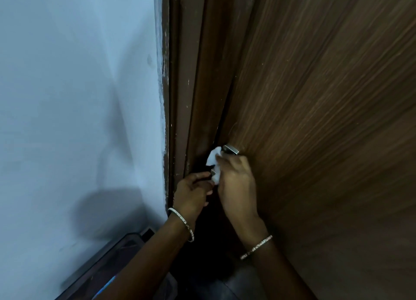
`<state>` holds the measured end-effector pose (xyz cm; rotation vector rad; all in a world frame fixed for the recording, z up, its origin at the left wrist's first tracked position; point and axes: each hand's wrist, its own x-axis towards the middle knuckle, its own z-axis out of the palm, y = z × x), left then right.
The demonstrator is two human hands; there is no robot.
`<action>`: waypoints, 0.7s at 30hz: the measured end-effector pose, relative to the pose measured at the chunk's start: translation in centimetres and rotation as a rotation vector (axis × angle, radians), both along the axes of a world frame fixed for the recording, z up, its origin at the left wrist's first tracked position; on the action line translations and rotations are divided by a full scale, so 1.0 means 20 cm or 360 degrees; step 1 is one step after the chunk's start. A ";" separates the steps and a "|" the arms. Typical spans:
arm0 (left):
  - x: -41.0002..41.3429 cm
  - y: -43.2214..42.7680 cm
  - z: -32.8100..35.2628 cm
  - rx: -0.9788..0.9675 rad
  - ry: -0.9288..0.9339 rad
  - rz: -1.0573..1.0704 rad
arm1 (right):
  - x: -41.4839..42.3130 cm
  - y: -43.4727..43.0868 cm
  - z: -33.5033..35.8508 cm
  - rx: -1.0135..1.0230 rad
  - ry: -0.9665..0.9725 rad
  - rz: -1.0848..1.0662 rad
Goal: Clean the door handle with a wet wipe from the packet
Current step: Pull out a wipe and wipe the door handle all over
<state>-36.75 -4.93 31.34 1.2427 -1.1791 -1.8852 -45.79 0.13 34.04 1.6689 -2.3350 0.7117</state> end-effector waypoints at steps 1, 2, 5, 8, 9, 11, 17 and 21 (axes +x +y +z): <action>0.00 0.00 0.00 -0.0060 -0.0021 0.0029 | 0.02 -0.02 -0.01 0.0124 0.0064 0.0020; 0.00 0.00 0.00 -0.0120 -0.0036 0.0039 | 0.04 -0.03 -0.02 0.0218 0.0092 0.0025; 0.01 0.00 -0.02 -0.0255 -0.0036 0.0046 | 0.05 -0.02 -0.04 0.0182 0.0005 -0.0002; 0.00 0.00 -0.02 -0.0299 -0.0032 0.0061 | 0.03 0.03 -0.02 0.0058 -0.0209 -0.0061; 0.00 0.01 -0.02 -0.0335 -0.0030 0.0059 | 0.03 0.05 -0.02 -0.0008 -0.0287 -0.0075; -0.01 0.01 -0.03 -0.0479 -0.0074 0.0047 | 0.02 0.09 -0.02 -0.0178 -0.0485 -0.0116; -0.01 0.03 -0.02 -0.0986 -0.0401 0.0092 | 0.00 0.13 0.01 -0.0604 -0.0804 -0.0116; -0.02 0.02 0.00 -0.0999 -0.0400 0.0099 | -0.01 0.09 0.04 -0.0917 -0.0426 -0.0225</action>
